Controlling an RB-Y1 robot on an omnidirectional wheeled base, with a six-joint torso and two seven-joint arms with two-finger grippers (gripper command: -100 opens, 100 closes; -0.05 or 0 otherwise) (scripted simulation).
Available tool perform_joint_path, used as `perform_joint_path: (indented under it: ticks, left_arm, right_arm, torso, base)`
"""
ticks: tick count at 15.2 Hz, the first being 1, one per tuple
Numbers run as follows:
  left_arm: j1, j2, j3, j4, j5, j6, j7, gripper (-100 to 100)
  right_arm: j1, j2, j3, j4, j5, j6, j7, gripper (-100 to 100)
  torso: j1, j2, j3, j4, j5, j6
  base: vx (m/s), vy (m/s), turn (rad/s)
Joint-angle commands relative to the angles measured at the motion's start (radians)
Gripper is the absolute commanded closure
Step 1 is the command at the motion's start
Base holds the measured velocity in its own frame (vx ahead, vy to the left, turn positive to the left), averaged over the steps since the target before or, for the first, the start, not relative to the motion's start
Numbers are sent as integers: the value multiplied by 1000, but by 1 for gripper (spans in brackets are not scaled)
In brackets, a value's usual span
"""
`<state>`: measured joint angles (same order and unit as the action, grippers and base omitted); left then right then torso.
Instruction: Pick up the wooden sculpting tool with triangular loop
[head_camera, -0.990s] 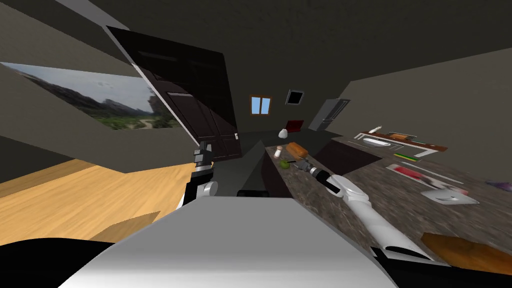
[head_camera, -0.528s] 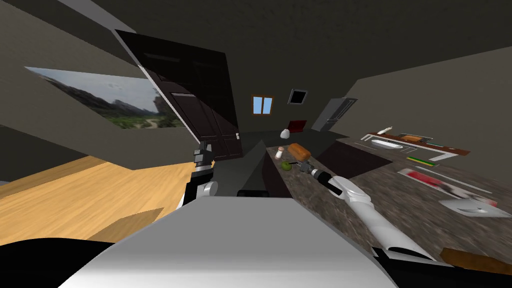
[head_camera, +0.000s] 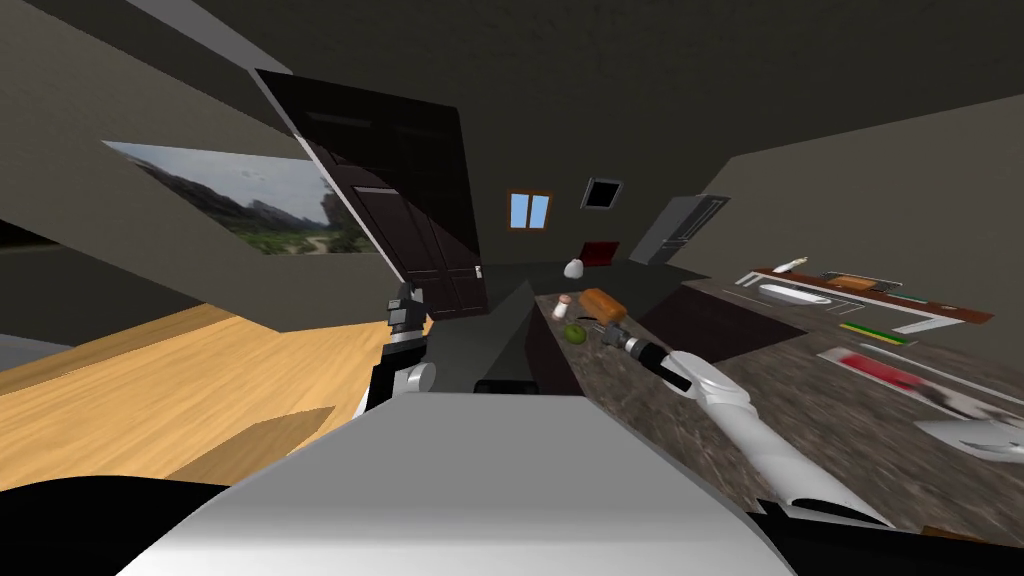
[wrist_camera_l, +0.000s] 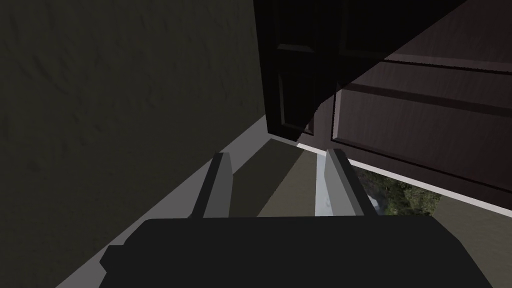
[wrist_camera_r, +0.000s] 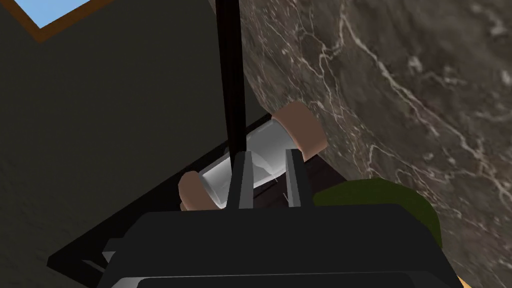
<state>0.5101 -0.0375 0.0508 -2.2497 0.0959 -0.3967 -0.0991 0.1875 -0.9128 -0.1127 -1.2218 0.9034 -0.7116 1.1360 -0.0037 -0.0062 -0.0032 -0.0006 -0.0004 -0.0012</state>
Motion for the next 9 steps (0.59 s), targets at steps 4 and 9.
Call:
perform_joint_path:
  ticks: [4,9]
  left_arm:
    - [0,0,0,0,0,0,0,0]
    - [0,0,0,0,0,0,0,0]
  right_arm:
    - [12,-53,12,-7,-7,-67,-42,-100]
    - [14,-60,15,-10,-7,-76,-49,100]
  torso:
    - [0,0,0,0,0,0]
    - [1,0,0,0,0,1]
  base:
    - [3,-28,103]
    - [0,-14,45]
